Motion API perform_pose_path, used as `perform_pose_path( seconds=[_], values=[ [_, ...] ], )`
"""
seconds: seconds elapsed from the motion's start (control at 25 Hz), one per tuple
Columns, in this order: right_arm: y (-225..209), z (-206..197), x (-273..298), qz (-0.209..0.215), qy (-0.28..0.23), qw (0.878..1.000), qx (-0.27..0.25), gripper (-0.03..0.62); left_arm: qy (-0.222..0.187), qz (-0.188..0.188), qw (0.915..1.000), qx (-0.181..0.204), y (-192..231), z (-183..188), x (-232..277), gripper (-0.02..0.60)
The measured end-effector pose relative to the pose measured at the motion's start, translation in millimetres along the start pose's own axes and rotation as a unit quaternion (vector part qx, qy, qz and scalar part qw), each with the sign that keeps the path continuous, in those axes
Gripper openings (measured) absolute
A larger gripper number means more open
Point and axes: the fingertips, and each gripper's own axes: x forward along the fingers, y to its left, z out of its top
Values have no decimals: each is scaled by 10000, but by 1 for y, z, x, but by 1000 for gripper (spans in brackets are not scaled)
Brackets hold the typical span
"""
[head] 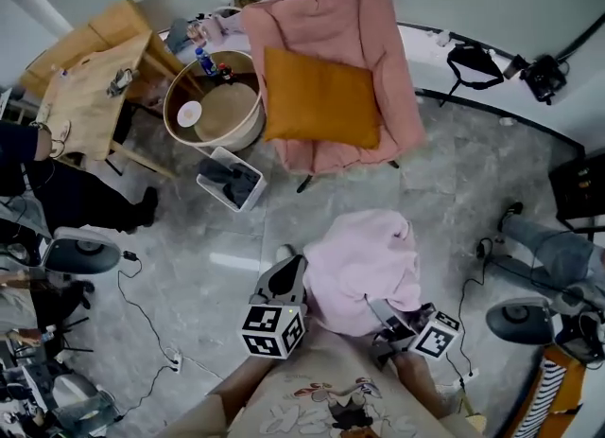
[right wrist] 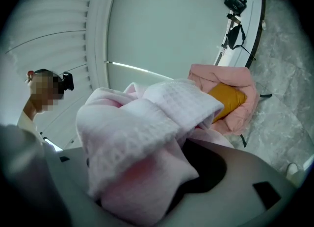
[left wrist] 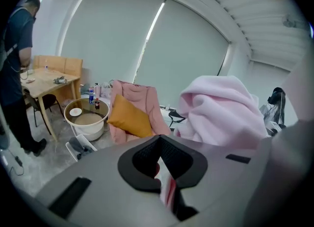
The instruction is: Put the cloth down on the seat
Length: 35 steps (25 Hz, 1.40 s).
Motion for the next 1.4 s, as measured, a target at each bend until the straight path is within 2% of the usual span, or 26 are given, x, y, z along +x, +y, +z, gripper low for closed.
perform_pose_path(
  seconds=[0.12, 0.24, 0.4, 0.6, 0.72, 0.88, 1.12, 1.4],
  values=[
    [7, -9, 5, -70, -166, 9998, -110, 357, -24, -212, 9998, 38, 9, 5, -4, 3],
    [17, -25, 27, -67, -219, 9995, -196, 357, -36, -354, 9993, 88, 35, 9, -13, 3],
    [33, -57, 78, -145, -480, 9987, -53, 357, -71, -548, 9983, 179, 90, 24, -35, 3],
    [56, -94, 158, -85, -755, 9971, 80, 357, -266, -551, 9977, 293, 176, 58, -62, 3],
    [64, -112, 188, -206, -842, 9962, 28, 359, -365, -661, 9963, 421, 203, 72, -75, 3],
    [59, -122, 217, -545, -858, 9948, -119, 359, -428, -756, 9947, 546, 227, 85, -78, 3],
    [54, -116, 245, -640, -871, 9941, -72, 359, -340, -907, 9939, 535, 237, 93, -71, 3],
    [29, -85, 261, -683, -985, 9928, 30, 359, -233, -967, 9935, 544, 239, 110, -28, 3]
  ],
)
